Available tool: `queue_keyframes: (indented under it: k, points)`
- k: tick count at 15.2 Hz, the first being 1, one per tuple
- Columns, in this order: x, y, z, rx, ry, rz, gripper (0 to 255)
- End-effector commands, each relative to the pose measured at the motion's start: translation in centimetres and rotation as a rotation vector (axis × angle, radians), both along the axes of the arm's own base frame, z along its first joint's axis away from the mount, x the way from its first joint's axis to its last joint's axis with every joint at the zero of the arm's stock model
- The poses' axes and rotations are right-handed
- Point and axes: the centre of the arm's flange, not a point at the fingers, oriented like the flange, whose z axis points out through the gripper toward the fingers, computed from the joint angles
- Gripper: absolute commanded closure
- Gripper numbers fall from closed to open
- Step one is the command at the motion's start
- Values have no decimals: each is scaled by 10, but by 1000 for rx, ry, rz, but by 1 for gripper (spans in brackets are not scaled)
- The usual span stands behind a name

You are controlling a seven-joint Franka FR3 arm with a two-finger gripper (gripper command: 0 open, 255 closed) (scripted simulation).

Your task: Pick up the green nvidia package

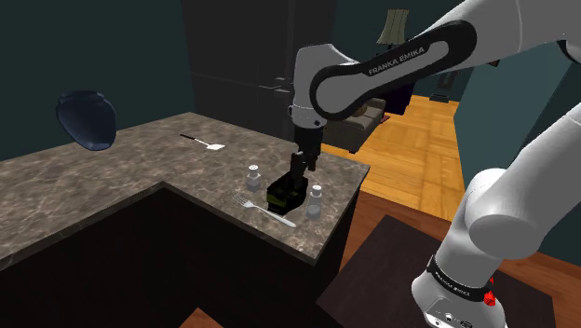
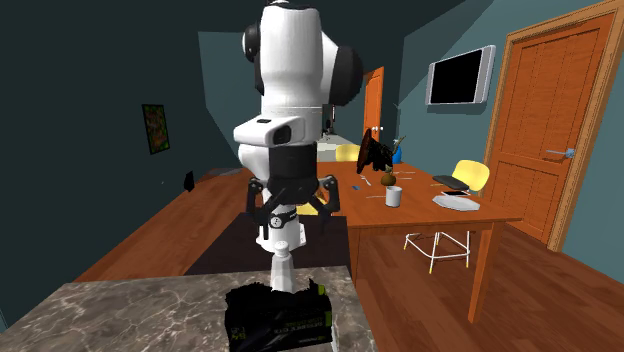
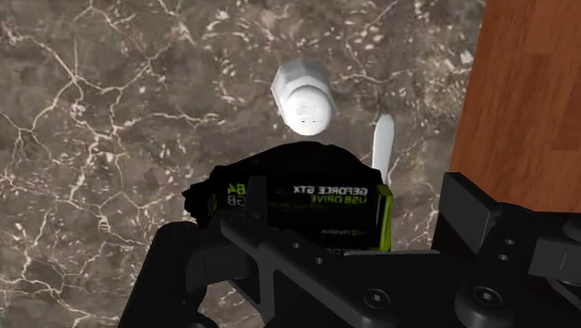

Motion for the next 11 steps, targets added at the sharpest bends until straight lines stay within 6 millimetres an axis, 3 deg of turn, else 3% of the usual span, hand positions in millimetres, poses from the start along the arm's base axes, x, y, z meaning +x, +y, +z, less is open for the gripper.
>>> queue_keyframes:
  k: [1,5,11]
  points:
    - [13,15,-18,11,-6,14,0]
    - [40,46,-47,31,-16,41,0]
    - [41,47,-75,32,-16,42,0]
